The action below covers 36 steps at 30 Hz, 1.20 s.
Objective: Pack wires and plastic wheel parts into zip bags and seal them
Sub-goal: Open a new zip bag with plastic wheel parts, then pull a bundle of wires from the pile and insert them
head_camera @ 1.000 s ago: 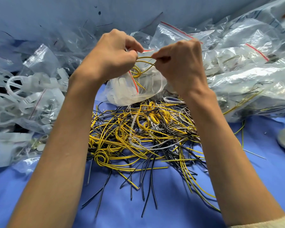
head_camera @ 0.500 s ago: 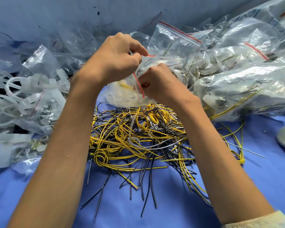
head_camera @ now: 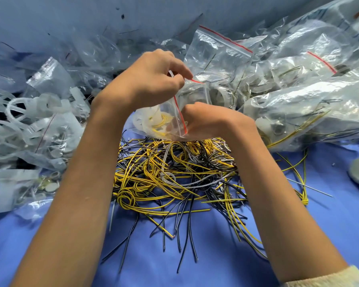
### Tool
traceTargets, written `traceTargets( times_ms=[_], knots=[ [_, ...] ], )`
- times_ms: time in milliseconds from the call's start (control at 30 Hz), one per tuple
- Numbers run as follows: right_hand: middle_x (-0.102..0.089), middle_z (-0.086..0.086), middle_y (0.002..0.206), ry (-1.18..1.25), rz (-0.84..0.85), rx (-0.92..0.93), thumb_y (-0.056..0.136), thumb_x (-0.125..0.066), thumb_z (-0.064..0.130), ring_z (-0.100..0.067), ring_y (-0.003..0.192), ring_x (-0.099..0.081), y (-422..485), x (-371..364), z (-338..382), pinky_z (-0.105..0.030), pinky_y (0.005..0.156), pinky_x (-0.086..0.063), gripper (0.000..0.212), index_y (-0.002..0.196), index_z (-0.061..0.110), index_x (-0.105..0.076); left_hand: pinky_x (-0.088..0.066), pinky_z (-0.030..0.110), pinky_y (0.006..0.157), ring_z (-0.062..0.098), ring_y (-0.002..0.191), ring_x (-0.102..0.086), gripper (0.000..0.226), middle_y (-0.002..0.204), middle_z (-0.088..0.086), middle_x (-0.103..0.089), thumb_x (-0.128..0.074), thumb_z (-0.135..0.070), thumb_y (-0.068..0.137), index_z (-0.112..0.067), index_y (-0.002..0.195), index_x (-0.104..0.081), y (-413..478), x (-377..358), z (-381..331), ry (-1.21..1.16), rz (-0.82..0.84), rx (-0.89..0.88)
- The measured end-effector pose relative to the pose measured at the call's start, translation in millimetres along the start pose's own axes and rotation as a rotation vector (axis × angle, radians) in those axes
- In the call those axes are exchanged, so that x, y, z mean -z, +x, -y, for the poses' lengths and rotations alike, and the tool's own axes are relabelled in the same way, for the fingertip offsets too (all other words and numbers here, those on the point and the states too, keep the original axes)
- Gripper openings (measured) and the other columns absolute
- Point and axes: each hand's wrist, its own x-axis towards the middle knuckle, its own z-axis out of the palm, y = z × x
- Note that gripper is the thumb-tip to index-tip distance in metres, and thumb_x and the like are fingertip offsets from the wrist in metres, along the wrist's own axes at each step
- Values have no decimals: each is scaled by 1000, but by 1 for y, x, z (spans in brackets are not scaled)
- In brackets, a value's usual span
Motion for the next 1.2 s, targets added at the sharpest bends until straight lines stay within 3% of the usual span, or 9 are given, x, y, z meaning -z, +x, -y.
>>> traceTargets(
  times_ms=[200,300,433,633,800,833,867,1033,1200],
  knots=[
    [-62,0,108,-52,54,-96,79,-69,21,-16,87,-57,-4,14,-4,-22,70,-40,46,124,28,-59,-33,20,75,9,76,-47,31,96,0,-54,-49,-9,89,-21,108,-71,0,2,1,5,-13,3],
    [-58,6,67,-68,80,-101,80,-66,14,-10,56,-52,-5,10,-2,-18,47,-36,6,84,18,-65,-37,21,72,9,76,-49,30,98,1,-54,-49,-9,90,-21,107,-71,-1,1,-1,-1,7,-7],
    [-43,9,52,-86,-43,-2,79,-63,9,-6,46,-37,-4,7,-1,-12,37,-27,31,54,18,-45,-35,21,75,9,76,-49,31,96,-1,-52,-49,-9,90,-20,108,-71,0,-1,-3,14,3,-15],
    [-43,0,54,49,-409,165,73,-53,-4,-17,56,-38,6,-2,-3,-22,52,-24,13,74,-2,-66,-39,17,69,12,73,-53,36,99,0,-55,-61,-14,76,-22,110,-69,-6,4,-3,56,-14,-50],
    [-40,6,39,59,-233,141,76,-55,1,-3,63,-25,2,3,-10,-12,47,-30,36,49,25,-49,-38,8,61,2,65,-48,46,99,-2,-50,-61,-1,76,-22,116,-67,-4,3,1,60,-33,-43],
    [-46,10,40,80,-217,136,78,-57,3,-15,58,-36,0,7,-12,-8,49,-32,33,52,24,-55,-35,4,60,1,66,-48,47,98,-3,-49,-58,1,77,-23,117,-66,-4,3,2,65,-47,-37],
    [-53,17,45,126,-230,137,79,-60,5,-1,59,-53,-3,10,-14,-5,52,-34,26,64,24,-68,-33,1,59,3,67,-48,48,98,-4,-48,-55,3,78,-22,117,-66,-3,2,3,70,-63,-30],
    [-64,6,66,302,-482,120,81,-65,11,4,52,-50,-15,27,-21,-10,55,-38,11,86,14,-75,-32,7,64,13,78,-46,51,101,-5,-47,-52,3,78,-23,121,-63,-1,3,7,111,-136,41],
    [-67,1,66,214,-124,-122,85,-64,17,-6,55,-59,-24,31,-36,-14,51,-45,13,74,13,-70,-37,21,81,15,92,-48,57,109,-3,-45,-56,0,74,-23,126,-58,-3,3,13,157,-113,107]
  ],
)
